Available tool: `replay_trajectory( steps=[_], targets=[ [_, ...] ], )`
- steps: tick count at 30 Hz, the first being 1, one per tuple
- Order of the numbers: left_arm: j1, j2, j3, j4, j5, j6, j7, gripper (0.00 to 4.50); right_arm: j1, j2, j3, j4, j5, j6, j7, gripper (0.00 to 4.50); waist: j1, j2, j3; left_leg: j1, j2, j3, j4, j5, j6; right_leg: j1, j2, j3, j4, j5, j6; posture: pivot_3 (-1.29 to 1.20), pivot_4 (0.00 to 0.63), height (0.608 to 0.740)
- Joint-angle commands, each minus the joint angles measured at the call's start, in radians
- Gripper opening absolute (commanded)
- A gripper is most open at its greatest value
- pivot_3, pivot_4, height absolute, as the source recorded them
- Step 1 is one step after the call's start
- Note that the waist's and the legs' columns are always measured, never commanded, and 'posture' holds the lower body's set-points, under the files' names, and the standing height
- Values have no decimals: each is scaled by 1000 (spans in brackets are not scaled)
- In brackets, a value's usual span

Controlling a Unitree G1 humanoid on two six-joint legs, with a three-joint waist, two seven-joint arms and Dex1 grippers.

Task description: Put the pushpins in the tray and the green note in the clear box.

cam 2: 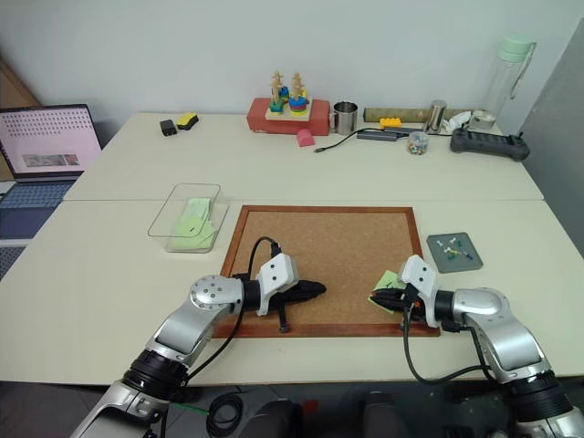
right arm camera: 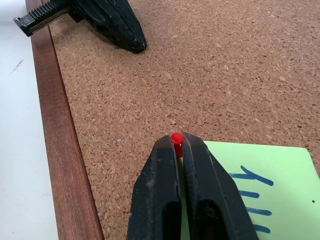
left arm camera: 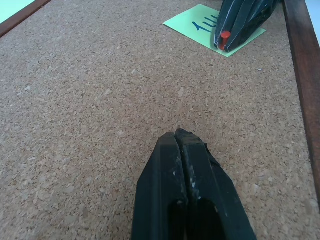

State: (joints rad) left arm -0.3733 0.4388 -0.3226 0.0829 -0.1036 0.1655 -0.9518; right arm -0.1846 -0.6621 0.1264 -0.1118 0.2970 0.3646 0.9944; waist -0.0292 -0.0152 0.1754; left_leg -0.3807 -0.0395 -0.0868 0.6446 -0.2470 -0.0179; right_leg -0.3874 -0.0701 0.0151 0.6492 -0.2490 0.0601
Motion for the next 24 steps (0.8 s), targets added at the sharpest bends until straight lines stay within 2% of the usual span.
replay_trajectory(
  steps=[1, 13, 18, 20, 21, 24],
  targets=[
    [27, 22, -25, 13, 30, 17, -17, 0, -18, 6, -47, -32, 45, 26, -3, 8, 0, 0, 0, 0, 0, 0, 0, 0, 0, 0, 0, 0, 0, 0, 0, 0, 150, 740],
    [10, -9, -3, 24, 12, 68, 13, 0, -84, -35, -75, -226, 106, 75, 15, 8, 1, 0, 0, 0, 0, -1, 0, 0, 0, 0, 0, 0, -1, -2, 3, 0, 150, 740],
    [-23, -46, 69, -7, -61, 142, 44, 0, -125, -49, -36, -244, 34, -8, 25, 8, 4, 0, 0, -1, 0, -1, 0, 0, 0, 0, 0, -1, -2, 0, 1, 0, 150, 740],
    [-34, -55, 113, -42, -125, 215, 40, 379, -137, -63, -9, -237, -15, -71, 36, 0, 3, 0, 0, -1, -1, -1, 0, 0, 0, 0, 0, 0, -2, 0, 2, 0, 150, 740],
    [-39, -54, 137, -65, -166, 264, 32, 411, -142, -72, 7, -227, -47, -114, 44, 0, 3, -1, 1, -1, -1, -1, 0, 0, 0, 0, 0, 0, -2, -1, 4, 0, 150, 740],
    [-52, -48, 215, -125, -298, 424, 20, 1011, -157, -86, 46, -188, -132, -247, 56, 0, 0, -3, 3, -2, 0, -1, 0, 0, 0, -2, 0, -1, -1, -1, 3, 0, 150, 740]
  ],
)
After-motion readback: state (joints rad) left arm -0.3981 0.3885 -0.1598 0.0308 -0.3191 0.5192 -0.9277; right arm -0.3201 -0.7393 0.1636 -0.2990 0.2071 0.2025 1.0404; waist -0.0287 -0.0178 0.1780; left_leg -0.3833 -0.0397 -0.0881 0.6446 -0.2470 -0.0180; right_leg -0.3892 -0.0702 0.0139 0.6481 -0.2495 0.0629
